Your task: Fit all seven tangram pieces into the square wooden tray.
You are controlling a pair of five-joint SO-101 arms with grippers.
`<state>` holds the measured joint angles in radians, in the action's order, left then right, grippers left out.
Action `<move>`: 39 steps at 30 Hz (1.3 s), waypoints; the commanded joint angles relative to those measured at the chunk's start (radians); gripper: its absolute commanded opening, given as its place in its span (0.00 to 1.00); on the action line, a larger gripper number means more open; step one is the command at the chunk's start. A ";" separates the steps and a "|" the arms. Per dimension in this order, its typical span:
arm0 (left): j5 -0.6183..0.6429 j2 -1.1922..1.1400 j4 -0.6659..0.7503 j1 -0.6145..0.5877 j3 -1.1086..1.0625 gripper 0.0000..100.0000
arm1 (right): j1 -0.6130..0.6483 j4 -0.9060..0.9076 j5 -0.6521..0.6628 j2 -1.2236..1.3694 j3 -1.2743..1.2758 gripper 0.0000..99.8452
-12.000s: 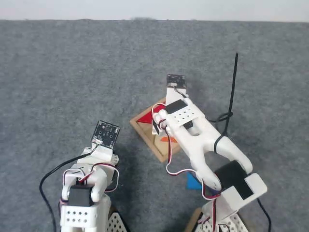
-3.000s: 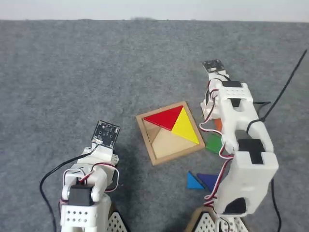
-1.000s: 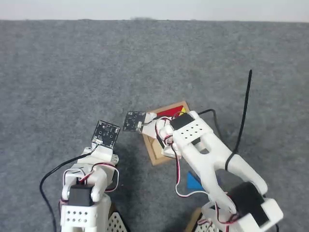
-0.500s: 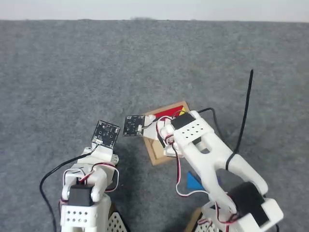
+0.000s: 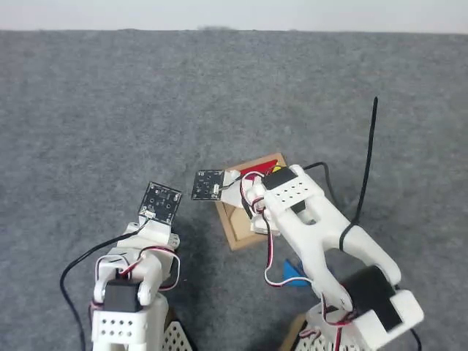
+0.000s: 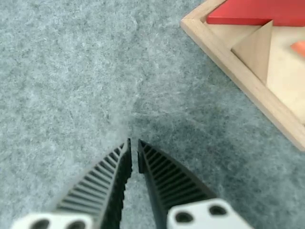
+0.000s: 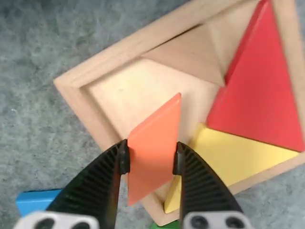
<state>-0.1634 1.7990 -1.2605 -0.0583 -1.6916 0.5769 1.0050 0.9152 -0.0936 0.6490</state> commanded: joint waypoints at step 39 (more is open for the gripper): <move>-0.006 0.017 -0.003 -0.006 0.010 0.02 | -0.096 0.018 -0.133 0.007 -0.066 0.18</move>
<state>-0.1634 1.7990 -1.2605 -0.0583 -1.6916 0.4895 1.0050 0.7495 -0.0829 0.5831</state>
